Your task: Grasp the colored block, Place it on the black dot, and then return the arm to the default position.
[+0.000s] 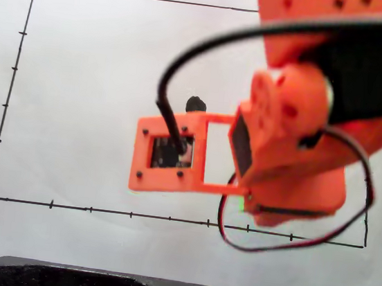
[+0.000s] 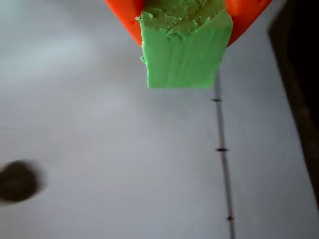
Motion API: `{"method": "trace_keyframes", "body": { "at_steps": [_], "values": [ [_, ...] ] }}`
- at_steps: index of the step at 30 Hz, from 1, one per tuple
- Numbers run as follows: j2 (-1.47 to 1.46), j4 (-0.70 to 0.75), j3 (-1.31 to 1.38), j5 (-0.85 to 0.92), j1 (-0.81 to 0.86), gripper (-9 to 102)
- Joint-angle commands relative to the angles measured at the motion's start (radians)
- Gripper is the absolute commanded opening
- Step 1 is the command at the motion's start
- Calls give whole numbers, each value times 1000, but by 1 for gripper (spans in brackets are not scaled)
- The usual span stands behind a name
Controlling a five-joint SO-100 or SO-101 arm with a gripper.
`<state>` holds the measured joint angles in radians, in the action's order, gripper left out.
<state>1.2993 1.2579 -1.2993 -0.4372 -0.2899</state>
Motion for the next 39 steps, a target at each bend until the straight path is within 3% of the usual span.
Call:
{"method": "trace_keyframes", "body": {
  "at_steps": [1,18,39],
  "values": [
    [147,5,-91,28,31,13],
    [387,-31,-551,192,135,13],
    [368,-130,-675,308,190,15]
  ]
}}
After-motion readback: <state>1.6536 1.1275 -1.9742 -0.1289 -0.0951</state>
